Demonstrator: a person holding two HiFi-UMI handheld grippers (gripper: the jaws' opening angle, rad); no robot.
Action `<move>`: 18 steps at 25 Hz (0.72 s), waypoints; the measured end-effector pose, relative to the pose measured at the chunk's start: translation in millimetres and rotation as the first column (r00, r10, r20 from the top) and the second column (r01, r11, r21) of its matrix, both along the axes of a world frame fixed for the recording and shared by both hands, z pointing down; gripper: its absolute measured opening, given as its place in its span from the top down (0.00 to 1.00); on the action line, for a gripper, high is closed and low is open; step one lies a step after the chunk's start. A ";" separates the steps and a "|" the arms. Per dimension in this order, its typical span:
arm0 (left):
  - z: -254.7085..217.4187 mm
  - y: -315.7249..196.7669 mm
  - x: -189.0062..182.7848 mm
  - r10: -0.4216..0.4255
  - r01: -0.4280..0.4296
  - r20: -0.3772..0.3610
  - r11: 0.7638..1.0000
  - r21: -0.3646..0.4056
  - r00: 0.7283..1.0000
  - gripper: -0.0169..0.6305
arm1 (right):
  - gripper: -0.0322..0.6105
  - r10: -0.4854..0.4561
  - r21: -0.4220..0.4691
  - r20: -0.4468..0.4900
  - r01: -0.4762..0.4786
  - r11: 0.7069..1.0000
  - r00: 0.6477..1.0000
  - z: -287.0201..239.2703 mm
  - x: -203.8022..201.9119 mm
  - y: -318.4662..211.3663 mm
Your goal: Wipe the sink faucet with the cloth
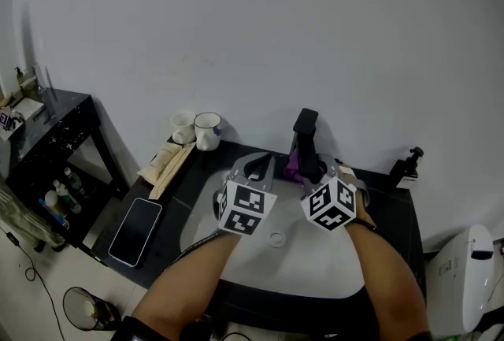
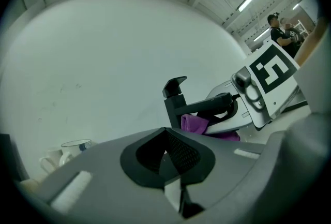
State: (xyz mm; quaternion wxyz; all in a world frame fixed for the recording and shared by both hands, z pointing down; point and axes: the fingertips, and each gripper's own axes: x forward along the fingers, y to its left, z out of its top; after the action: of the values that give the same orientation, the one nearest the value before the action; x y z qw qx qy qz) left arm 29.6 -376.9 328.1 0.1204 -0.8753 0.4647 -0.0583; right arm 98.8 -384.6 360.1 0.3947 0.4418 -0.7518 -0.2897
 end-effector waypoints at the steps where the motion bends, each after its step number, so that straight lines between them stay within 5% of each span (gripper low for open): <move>1: 0.3 0.6 -0.9 -0.002 0.002 -0.009 1.000 -0.006 1.000 0.95 | 0.84 -0.001 -0.013 0.008 0.002 1.000 1.000 2.1 -0.7 -1.1; 6: -2.7 1.2 7.6 -0.003 0.001 0.049 0.999 0.041 0.999 0.95 | 0.84 -0.001 -0.046 0.042 0.003 0.999 0.999 -1.5 0.2 -10.1; 12: 1.0 4.9 8.7 -0.014 0.011 0.062 0.999 0.045 0.998 0.95 | 0.84 -0.020 -0.196 -0.041 0.011 0.981 0.999 17.4 -8.8 -8.0; 18: -3.6 7.0 6.8 -0.020 0.014 0.080 0.997 0.072 0.997 0.95 | 0.84 -0.046 -0.207 -0.063 0.032 0.978 0.997 20.1 -10.1 -7.6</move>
State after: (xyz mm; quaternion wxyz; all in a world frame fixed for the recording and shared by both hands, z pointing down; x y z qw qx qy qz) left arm 36.4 -369.9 324.5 0.1698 -0.8634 0.4686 -0.0781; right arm 88.7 -392.3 380.3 0.4575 0.3737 -0.7725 -0.2328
